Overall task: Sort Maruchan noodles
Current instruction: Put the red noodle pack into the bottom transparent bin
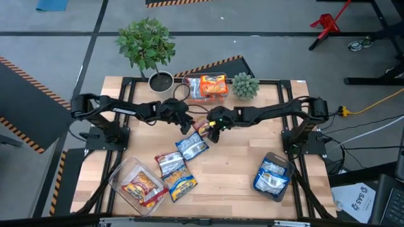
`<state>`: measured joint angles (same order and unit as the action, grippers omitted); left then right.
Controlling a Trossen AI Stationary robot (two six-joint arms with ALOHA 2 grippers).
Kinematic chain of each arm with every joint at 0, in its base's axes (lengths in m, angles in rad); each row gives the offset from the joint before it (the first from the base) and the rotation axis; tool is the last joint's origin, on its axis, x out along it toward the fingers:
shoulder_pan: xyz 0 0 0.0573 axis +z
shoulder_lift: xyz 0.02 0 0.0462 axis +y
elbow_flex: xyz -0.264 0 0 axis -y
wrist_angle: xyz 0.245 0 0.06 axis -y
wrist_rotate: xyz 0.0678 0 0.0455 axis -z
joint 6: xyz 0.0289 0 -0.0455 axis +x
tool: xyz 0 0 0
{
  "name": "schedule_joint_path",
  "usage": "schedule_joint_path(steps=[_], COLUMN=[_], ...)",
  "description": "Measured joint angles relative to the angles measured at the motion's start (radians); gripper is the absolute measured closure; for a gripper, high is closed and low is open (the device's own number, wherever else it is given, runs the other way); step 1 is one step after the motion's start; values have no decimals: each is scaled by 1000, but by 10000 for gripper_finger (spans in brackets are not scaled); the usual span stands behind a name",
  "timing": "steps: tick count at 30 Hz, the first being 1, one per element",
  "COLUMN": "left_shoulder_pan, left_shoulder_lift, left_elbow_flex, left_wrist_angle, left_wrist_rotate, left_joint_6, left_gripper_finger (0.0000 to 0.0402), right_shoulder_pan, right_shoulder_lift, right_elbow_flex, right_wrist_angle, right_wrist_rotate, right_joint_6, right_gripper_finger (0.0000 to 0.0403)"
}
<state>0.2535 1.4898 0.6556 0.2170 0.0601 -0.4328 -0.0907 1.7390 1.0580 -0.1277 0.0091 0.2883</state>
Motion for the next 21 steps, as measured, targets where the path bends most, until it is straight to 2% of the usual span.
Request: schedule_joint_path(steps=[6,11,21], left_shoulder_pan=[-1,18,36], left_shoulder_lift=[141,216,317], left_elbow_flex=[0,0,3], left_wrist_angle=[168,186,208], left_wrist_rotate=[8,7,43], left_joint_6=[-2,-1,0], left_gripper_finger=[267,267,267], right_shoulder_pan=[-1,-2,-47], right_shoulder_lift=[-63,-71,-71], right_elbow_flex=[0,-1,-139], right_wrist_angle=[-139,-246,-85], right_wrist_rotate=[67,130,201], right_joint_6=[48,145,311], right_gripper_finger=[205,205,201])
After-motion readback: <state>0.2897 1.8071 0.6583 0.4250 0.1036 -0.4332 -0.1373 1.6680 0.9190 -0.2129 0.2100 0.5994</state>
